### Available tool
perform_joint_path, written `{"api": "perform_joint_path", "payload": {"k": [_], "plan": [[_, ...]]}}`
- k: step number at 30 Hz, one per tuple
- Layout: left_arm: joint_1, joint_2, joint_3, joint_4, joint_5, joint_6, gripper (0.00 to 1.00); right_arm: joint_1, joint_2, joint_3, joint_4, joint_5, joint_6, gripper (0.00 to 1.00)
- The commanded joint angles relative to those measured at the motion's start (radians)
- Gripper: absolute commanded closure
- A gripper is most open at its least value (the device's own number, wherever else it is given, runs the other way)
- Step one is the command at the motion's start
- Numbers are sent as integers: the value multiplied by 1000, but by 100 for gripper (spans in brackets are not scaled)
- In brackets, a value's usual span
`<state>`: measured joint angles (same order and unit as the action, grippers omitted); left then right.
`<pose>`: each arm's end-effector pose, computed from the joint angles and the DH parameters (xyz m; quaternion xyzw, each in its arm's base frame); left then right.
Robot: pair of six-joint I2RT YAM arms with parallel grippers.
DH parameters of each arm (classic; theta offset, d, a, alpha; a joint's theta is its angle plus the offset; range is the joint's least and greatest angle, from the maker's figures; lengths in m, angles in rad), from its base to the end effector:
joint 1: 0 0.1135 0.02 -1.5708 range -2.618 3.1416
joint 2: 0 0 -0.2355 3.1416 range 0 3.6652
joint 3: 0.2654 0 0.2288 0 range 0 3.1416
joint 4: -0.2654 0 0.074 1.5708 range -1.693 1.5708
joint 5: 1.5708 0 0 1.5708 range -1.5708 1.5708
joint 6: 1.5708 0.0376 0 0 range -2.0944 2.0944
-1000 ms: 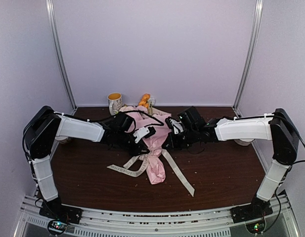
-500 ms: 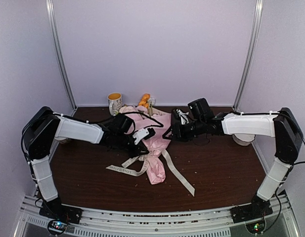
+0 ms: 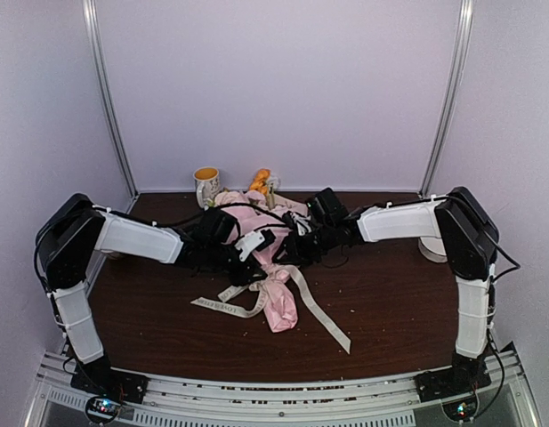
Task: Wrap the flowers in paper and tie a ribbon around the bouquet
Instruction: Cross the half-tied ribbon over the folded bouquet.
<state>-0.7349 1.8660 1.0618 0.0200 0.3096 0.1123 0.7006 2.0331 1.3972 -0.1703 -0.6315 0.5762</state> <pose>0.2614 -0.2517 0.1439 0.4290 0.8077 -0.2516 0.3168 0.2995 0.2816 0.1661 -0.1704 0.8730 0.4427 0.1131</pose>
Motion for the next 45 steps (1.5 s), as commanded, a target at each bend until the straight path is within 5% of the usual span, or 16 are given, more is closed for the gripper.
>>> {"api": "perform_joint_path", "payload": {"k": [1, 8, 16, 37, 45], "plan": [[-1, -24, -17, 43, -32, -24, 58, 28, 28, 40, 23, -33, 22, 73], [-1, -26, -19, 39, -31, -26, 54, 35, 51, 45, 5, 2, 43, 78], [-1, -45, -40, 55, -5, -27, 53, 46, 31, 39, 20, 7, 65, 100], [12, -55, -16, 59, 92, 5, 43, 60, -123, -53, 87, -34, -13, 100], [52, -59, -46, 143, 277, -27, 49, 60, -132, -59, 77, -20, -22, 99]]}}
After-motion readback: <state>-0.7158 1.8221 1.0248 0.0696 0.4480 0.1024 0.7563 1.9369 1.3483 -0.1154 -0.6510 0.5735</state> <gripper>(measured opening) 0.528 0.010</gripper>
